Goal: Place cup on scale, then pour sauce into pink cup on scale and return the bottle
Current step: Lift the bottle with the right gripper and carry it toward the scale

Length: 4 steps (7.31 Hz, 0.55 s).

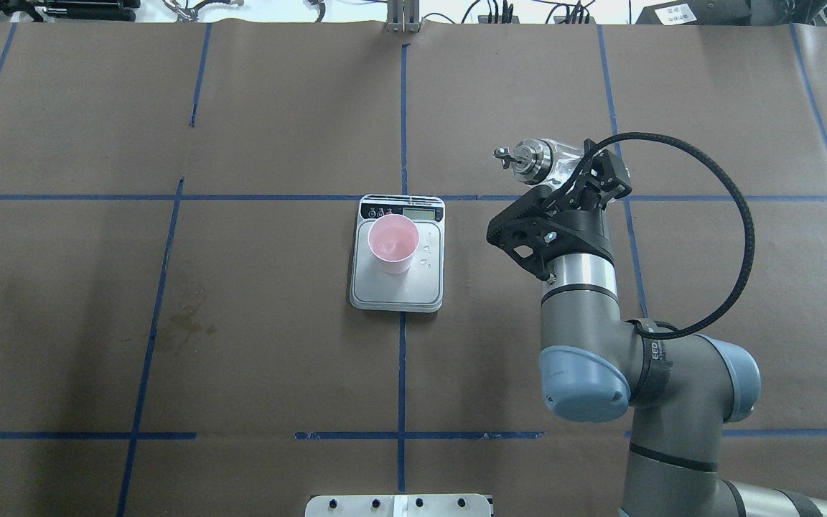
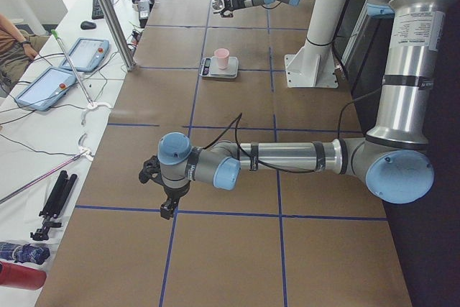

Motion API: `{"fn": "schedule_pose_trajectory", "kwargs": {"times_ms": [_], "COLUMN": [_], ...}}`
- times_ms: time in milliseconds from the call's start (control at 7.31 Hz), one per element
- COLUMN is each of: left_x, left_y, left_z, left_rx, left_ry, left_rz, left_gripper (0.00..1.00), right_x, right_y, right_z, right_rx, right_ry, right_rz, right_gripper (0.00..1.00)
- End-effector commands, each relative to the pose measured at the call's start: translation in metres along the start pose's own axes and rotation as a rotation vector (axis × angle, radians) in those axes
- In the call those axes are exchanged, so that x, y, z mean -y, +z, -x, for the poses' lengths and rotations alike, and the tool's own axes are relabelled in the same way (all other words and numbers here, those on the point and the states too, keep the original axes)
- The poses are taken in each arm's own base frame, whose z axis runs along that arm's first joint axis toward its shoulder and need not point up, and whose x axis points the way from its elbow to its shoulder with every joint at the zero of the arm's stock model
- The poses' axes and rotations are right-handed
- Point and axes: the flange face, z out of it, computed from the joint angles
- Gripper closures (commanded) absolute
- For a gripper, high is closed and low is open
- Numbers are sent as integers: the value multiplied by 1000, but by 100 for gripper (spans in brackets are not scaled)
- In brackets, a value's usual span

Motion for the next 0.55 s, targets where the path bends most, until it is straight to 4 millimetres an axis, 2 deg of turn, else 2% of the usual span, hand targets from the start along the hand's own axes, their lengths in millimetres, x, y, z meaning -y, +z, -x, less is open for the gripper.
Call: {"fn": "schedule_pose_trajectory", "kwargs": {"times_ms": [0, 137, 410], "left_x": [0, 0, -1], "left_y": [1, 2, 3], "left_z": [-1, -1, 0], "left_rx": [-1, -1, 0], "left_ry": [-3, -3, -5], "left_rz": [1, 3, 6], "left_gripper": [0, 0, 0], "right_x": [9, 15, 6], "right_y": [-7, -4, -5], "right_z": [21, 38, 59], "right_rx": [-11, -17, -36], "right_ry": [-25, -37, -80], "right_rz": [-21, -21, -27], "right_gripper": [100, 100, 100]}}
